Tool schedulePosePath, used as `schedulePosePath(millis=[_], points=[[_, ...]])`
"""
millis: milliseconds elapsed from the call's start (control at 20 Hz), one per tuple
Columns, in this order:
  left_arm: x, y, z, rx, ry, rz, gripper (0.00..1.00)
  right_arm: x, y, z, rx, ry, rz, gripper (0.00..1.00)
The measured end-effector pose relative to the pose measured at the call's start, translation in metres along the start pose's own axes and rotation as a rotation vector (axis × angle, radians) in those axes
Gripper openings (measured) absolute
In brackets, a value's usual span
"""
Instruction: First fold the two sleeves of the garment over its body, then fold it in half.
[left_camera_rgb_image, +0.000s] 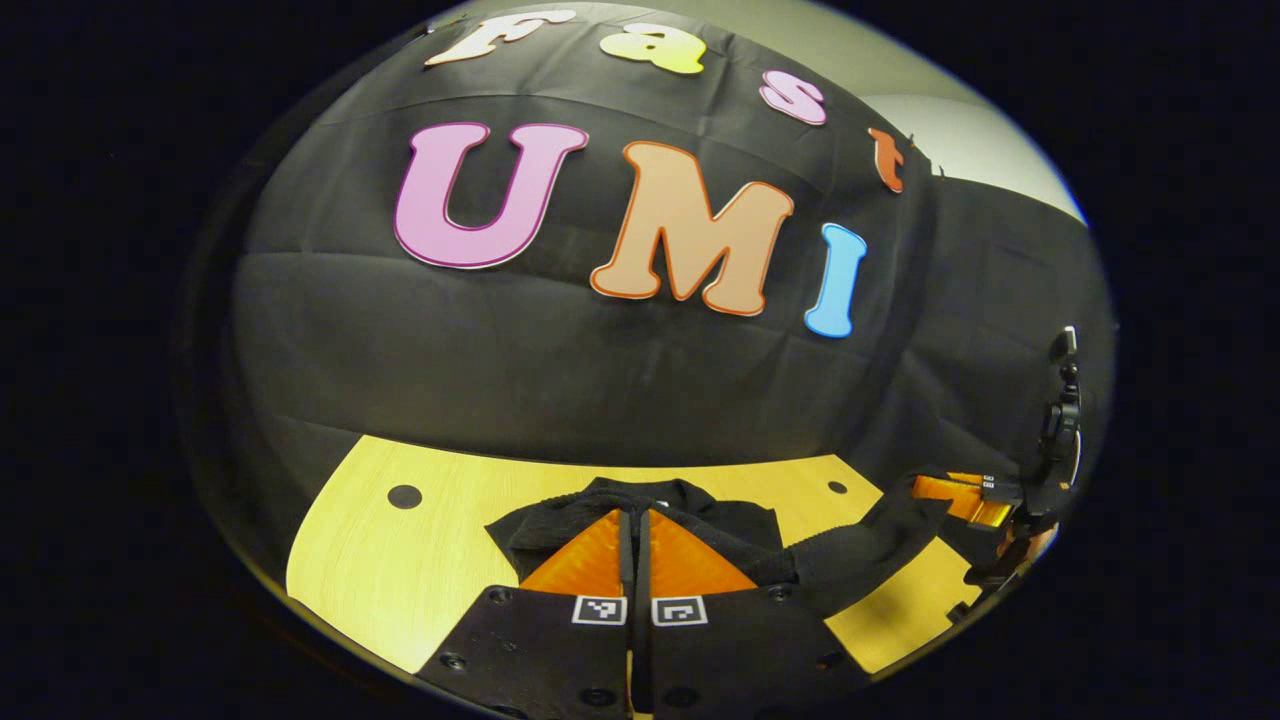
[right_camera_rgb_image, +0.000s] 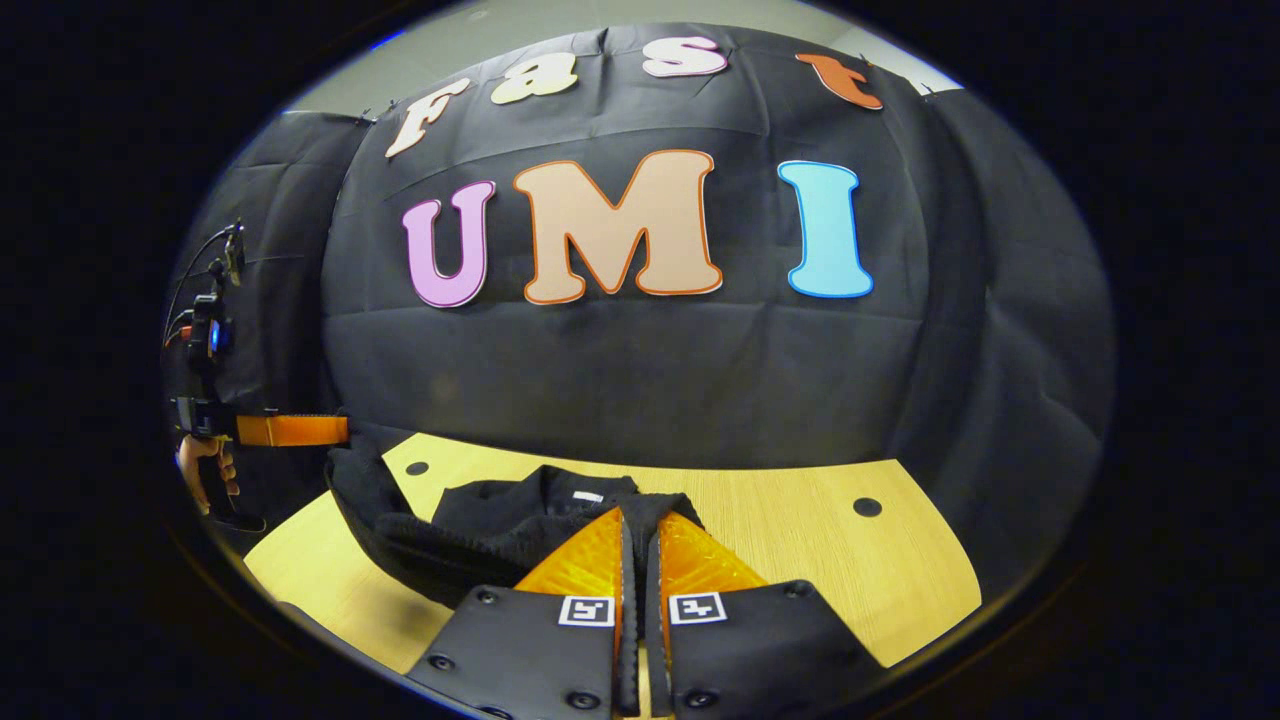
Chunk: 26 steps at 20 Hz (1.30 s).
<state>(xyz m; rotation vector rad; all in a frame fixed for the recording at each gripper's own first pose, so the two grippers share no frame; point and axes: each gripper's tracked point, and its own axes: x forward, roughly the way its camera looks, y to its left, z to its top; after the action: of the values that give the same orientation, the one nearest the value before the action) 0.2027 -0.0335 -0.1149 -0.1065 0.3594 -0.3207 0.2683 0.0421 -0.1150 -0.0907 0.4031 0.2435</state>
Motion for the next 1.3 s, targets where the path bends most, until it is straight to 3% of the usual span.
schedulePosePath(millis=[350,700,1000,1100,1150,1200,1250,1300], points=[[0.068,0.039,0.000,-0.019,0.022,0.095,0.00,0.095,-0.004,0.023,-0.008,0.014,0.019,0.07],[0.143,0.072,-0.039,-0.044,0.102,0.176,0.00,0.186,-0.026,-0.004,0.057,0.102,-0.018,0.06],[0.171,0.083,-0.065,-0.035,0.144,0.236,0.00,0.219,-0.035,-0.026,0.058,0.141,-0.047,0.06],[0.173,0.087,-0.065,-0.026,0.138,0.254,0.00,0.221,-0.035,-0.032,0.088,0.164,-0.034,0.15],[0.173,0.091,-0.061,-0.025,0.121,0.273,0.08,0.221,-0.038,-0.035,0.094,0.169,-0.035,0.22],[0.173,0.093,-0.058,-0.027,0.105,0.281,0.08,0.220,-0.043,-0.033,0.091,0.166,-0.044,0.29],[0.172,0.094,-0.055,-0.029,0.089,0.284,0.17,0.220,-0.045,-0.029,0.089,0.156,-0.048,0.32],[0.172,0.094,-0.050,-0.031,0.073,0.282,0.32,0.215,-0.045,-0.023,0.089,0.139,-0.043,0.31]])
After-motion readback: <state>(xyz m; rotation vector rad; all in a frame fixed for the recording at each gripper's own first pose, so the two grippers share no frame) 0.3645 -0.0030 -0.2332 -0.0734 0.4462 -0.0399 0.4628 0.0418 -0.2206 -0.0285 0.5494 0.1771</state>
